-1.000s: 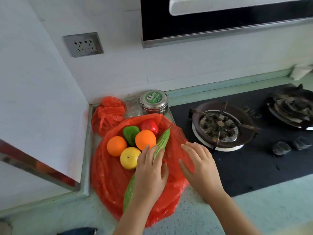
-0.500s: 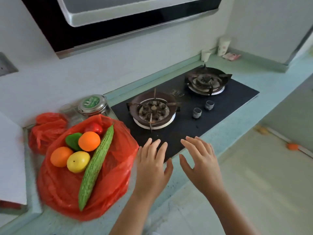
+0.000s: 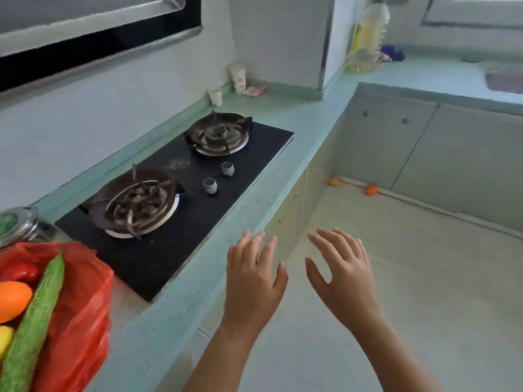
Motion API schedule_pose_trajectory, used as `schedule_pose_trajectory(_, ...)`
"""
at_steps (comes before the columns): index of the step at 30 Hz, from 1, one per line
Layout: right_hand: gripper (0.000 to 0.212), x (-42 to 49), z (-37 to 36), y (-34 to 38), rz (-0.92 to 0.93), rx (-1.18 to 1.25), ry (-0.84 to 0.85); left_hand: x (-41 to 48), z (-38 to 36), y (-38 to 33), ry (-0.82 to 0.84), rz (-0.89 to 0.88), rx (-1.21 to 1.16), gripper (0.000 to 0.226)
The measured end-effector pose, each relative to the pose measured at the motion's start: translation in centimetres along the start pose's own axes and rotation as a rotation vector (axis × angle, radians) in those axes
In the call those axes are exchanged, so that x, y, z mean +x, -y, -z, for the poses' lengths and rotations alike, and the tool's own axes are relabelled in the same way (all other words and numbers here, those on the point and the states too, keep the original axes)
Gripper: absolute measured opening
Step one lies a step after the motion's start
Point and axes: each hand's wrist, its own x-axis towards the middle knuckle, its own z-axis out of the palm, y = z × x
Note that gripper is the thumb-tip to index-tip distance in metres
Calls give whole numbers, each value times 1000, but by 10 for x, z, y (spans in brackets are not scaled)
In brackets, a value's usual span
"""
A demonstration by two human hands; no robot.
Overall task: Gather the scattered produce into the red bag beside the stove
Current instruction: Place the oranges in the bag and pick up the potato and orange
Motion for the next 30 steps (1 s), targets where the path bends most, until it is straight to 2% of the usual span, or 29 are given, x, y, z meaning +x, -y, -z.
schedule_pose_trajectory(6,36,-13,39,-52,-133,-84,-114,14,-42,-51,116,-138,-79,44)
schedule_pose_trajectory(14,35,-1,60,-130,-286,-189,-196,69,-111,-96,136,-279,-188,41)
schedule_pose_trajectory(21,34,77,57,-203,-347,-253,-233,166,-189,-117,204,-309,-270,42)
schedule_pose_trajectory(30,35,179,51,-281,-378,-315,-254,288,-268,-134,171,-316,-341,42)
